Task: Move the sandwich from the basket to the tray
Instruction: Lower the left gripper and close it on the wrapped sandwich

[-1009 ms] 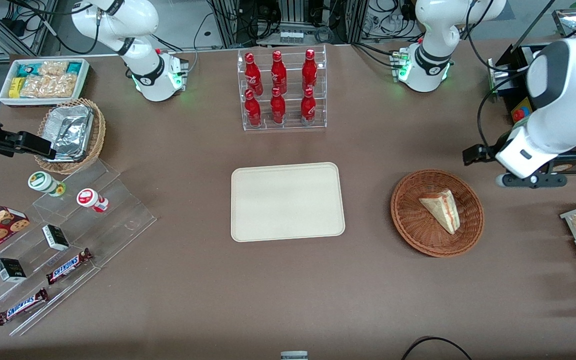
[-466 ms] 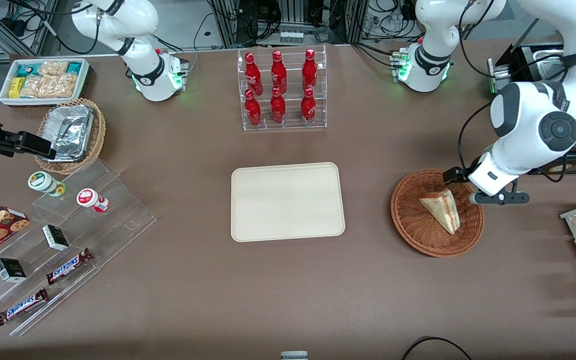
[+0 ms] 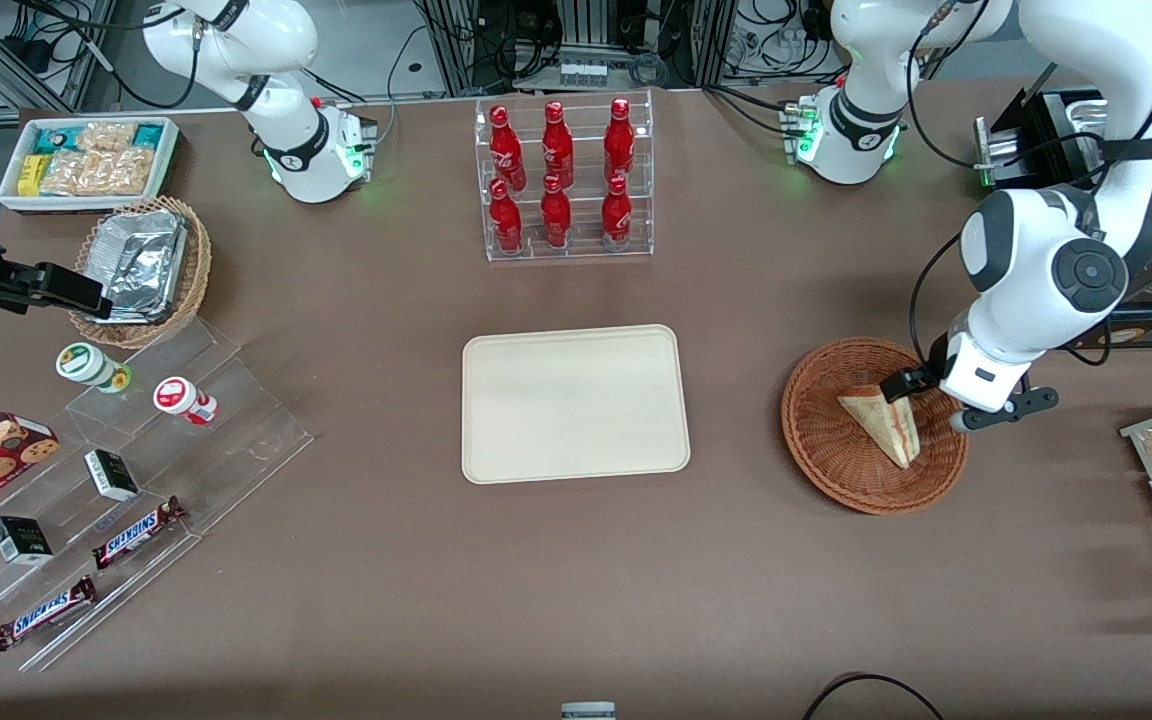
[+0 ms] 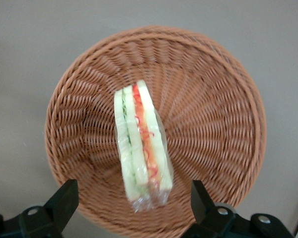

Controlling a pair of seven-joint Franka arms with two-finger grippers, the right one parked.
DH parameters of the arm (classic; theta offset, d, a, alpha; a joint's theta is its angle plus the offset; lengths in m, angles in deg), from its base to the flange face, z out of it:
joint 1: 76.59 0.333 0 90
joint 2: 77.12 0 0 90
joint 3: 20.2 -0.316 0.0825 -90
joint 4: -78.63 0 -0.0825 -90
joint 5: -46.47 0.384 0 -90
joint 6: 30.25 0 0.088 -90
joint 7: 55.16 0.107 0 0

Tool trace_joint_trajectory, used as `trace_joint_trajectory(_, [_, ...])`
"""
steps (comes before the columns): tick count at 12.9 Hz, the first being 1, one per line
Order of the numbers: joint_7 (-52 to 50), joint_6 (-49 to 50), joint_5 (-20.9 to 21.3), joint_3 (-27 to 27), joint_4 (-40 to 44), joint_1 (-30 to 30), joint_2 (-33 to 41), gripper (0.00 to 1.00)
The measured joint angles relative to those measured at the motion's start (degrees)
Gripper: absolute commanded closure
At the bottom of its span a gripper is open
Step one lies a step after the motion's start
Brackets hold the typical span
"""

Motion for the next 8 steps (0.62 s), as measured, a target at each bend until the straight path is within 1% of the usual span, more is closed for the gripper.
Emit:
trace_joint_trajectory(1, [-4.13,-1.19,0.00,0.06,-0.47,-0.06,-0.34,0.00])
trace_joint_trajectory(2, [-6.17,-1.57,0.00,0.10,-0.79,-0.10,-0.60,0.00])
trace_joint_trajectory(8, [-11.60,-3.95,0.00,0.13,-1.09,-0.11,-3.28,0.00])
